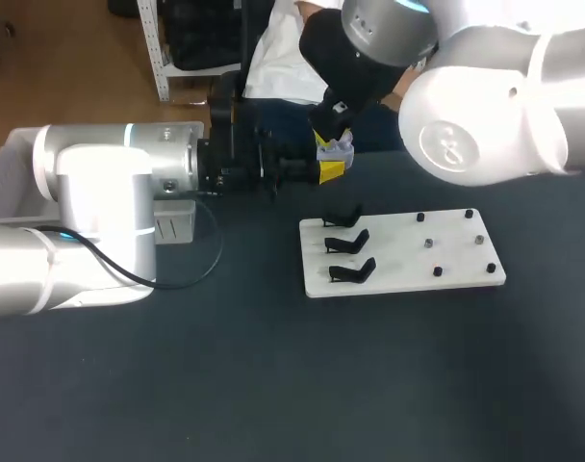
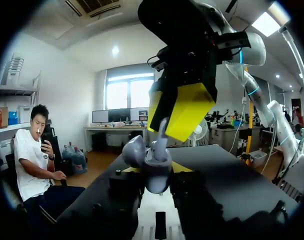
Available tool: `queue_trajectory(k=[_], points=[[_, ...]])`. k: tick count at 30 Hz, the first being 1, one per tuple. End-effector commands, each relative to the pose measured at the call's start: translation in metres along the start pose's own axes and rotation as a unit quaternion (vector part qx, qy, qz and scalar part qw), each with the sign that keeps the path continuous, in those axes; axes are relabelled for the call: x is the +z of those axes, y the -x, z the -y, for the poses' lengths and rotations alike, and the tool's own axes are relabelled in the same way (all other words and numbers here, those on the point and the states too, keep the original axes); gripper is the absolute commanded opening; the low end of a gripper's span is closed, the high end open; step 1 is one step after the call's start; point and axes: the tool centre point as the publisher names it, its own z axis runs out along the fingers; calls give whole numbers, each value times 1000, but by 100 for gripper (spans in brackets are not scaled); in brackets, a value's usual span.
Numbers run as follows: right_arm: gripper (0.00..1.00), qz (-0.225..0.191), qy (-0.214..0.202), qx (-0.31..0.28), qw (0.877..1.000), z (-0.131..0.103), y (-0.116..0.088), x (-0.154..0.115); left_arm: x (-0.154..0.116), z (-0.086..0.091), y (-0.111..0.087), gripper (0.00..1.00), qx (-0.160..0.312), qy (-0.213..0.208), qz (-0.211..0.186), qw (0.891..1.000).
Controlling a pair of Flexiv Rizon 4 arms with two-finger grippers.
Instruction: Pick up each earbud case from the left stands, insert the matching earbuds, close the lid, and place the case in the box.
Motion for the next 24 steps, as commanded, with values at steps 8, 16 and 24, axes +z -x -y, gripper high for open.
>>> queue_trajectory(k=[8, 16, 24], points=[[0, -4, -9, 0, 1000, 0, 2, 5, 0, 2, -1, 0, 2, 4, 3, 1000], [0, -6, -11, 2, 1000, 0, 1, 5, 0, 2, -1, 0, 2, 4, 3, 1000], [0, -13, -13, -4, 1000, -1, -1, 8, 0, 2, -1, 0, 2, 4, 3, 1000]])
